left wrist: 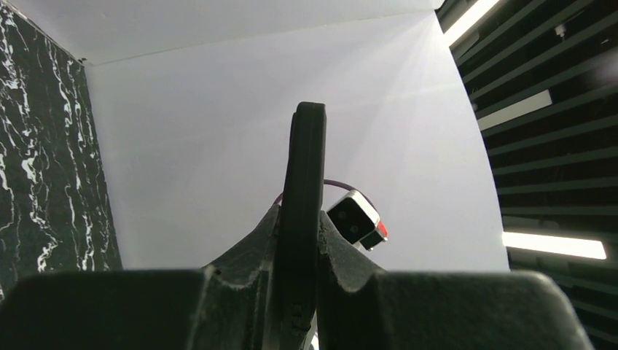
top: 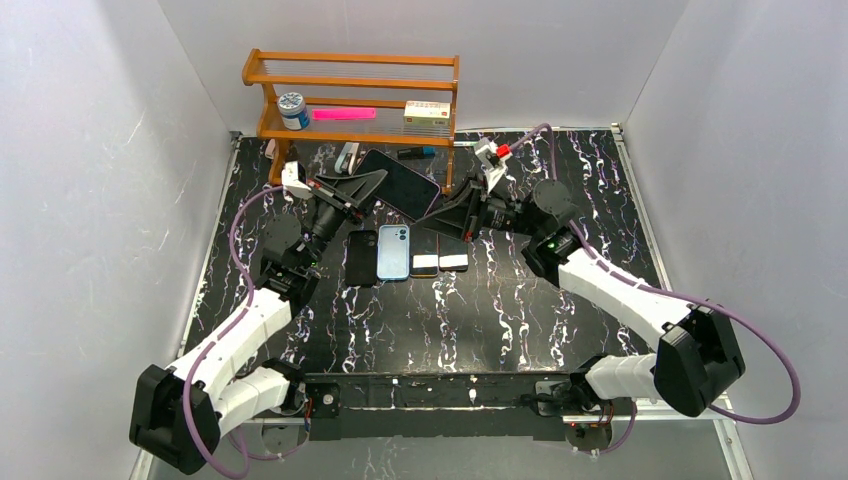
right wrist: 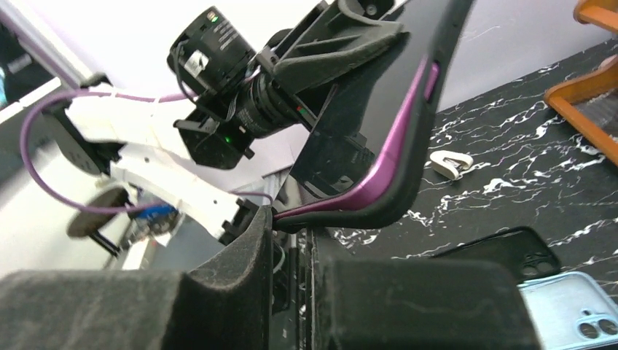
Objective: Take the phone out of the phone case
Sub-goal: Remove the phone case from the phone.
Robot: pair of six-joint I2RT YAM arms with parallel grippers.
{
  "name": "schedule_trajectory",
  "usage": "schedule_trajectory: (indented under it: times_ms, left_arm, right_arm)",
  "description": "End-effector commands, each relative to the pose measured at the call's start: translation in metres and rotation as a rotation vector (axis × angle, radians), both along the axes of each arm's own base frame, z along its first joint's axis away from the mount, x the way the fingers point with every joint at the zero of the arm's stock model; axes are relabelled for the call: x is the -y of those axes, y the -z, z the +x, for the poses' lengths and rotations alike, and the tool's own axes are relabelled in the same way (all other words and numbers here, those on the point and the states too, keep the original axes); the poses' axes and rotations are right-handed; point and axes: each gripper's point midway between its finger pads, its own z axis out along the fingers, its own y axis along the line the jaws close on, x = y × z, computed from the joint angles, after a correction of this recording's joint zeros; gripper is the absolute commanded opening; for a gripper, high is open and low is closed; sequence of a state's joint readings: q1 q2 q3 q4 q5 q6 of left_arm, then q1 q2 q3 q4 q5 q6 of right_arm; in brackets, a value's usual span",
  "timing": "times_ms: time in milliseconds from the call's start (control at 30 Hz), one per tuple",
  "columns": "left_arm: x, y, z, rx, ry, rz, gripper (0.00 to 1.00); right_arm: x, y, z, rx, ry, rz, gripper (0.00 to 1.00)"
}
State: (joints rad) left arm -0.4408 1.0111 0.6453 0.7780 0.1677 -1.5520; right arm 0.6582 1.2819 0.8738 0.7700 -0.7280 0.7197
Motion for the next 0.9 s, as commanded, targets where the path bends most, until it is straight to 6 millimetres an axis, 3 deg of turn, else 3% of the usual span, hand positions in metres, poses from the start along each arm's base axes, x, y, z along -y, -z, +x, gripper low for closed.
schedule_trajectory:
  times_ms: [0, 200, 333, 500, 600, 700, 867]
  left_arm:
    - [0.007, -0.019, -0.017, -0.021, 0.101, -0.092, 0.0]
    - [0.014, -0.019, -0.022, -0.033, 0.157, -0.089, 0.0]
    - [0.017, -0.021, -0.024, -0.006, 0.167, -0.063, 0.0]
    - [0.018, -0.025, -0.025, 0.068, 0.149, 0.0, 0.0]
    - [0.015, -0.019, -0.022, 0.093, 0.111, 0.046, 0.0]
    - [0.011, -0.006, -0.016, 0.091, 0.06, 0.091, 0.0]
    - [0.011, 0.009, -0.01, 0.093, 0.031, 0.163, 0.0]
  right_arm:
    - [-0.007, 0.007, -0.003, 0.323, -0.083, -0.104, 0.08]
    - [-0.004, 0.019, 0.012, 0.362, -0.08, -0.179, 0.08]
    - [0.006, 0.023, 0.034, 0.272, 0.016, -0.184, 0.08]
    - [0.018, 0.029, 0.043, 0.058, 0.11, -0.169, 0.27]
    - [0.025, 0.033, 0.036, -0.089, 0.14, -0.153, 0.52]
    - [0.035, 0.029, 0.025, -0.177, 0.167, -0.136, 0.67]
    - [0.047, 0.011, 0.008, -0.293, 0.186, -0.081, 0.79]
